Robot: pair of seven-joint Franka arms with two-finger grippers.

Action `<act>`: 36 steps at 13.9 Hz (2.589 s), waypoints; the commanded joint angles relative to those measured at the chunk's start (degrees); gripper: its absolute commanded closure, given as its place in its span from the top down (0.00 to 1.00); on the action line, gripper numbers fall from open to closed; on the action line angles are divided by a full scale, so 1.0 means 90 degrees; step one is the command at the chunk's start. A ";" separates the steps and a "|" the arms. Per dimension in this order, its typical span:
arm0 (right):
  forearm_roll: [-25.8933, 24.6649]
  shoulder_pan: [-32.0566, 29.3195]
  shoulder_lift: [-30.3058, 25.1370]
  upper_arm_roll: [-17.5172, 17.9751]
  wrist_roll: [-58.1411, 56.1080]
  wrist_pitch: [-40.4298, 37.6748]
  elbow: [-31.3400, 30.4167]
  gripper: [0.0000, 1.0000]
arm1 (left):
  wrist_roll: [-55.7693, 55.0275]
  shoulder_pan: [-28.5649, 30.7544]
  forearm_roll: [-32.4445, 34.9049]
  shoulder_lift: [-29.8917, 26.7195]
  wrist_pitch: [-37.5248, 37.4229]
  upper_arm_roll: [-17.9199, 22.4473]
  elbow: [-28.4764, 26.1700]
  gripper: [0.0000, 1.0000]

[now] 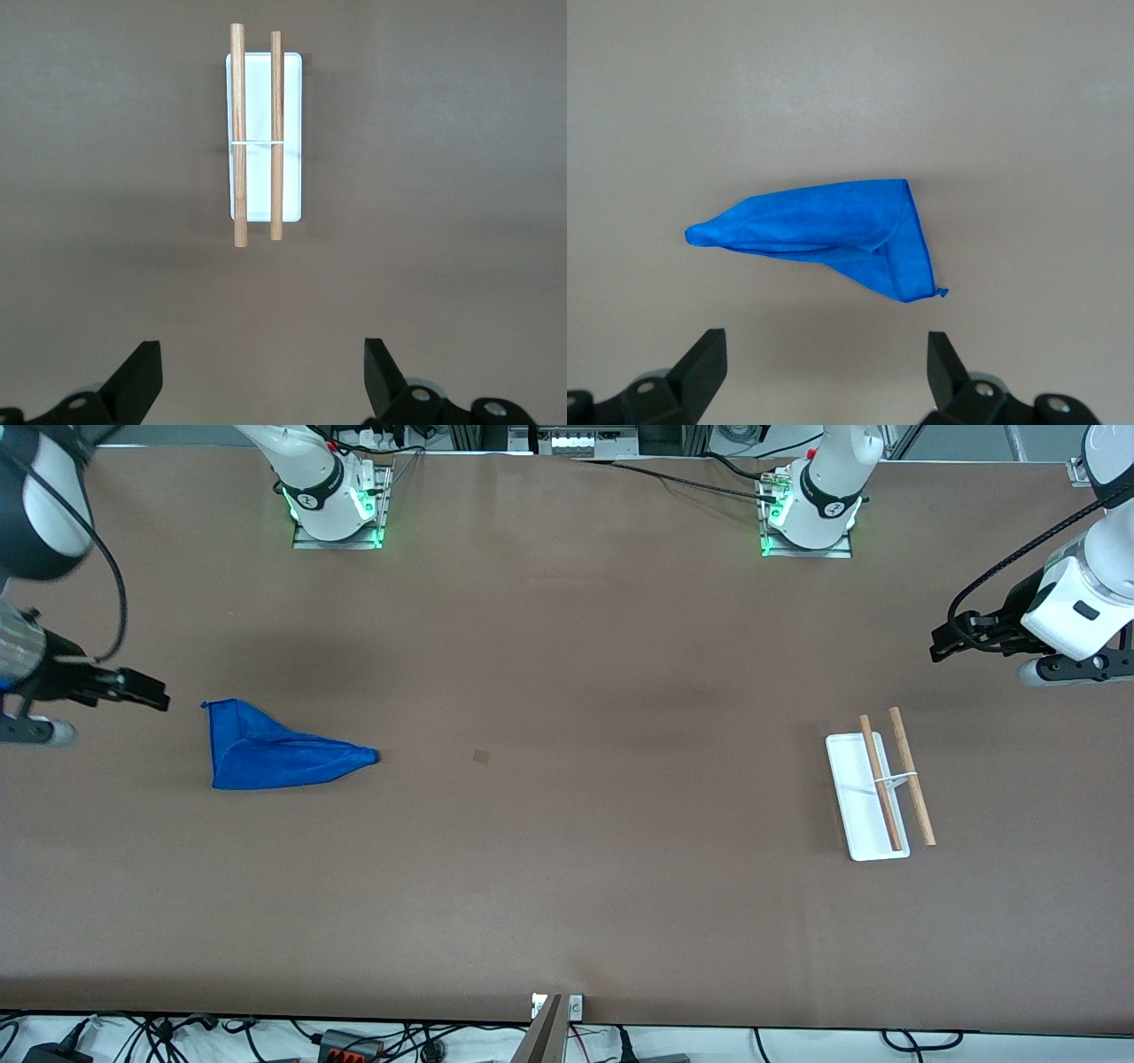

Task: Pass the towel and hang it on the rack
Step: 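Move the right gripper down to the blue towel's corner, then close the right gripper on the blue towel's corner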

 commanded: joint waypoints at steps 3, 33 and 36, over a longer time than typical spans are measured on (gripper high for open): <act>0.0060 -0.0083 0.0710 0.0005 0.0009 0.0162 0.0082 1.00 | 0.0171 0.0064 -0.0135 0.0090 -0.0119 -0.0019 0.0195 1.00; -0.0321 -0.1607 0.3455 0.0024 -0.1329 0.0015 -0.0299 0.71 | 0.0347 0.0211 -0.0282 0.0285 -0.0197 -0.0009 0.0380 1.00; -0.0301 -0.1656 0.3445 0.0034 -0.1320 -0.0043 -0.0289 0.30 | 0.0347 0.0221 -0.0282 0.0285 -0.0197 -0.0009 0.0380 1.00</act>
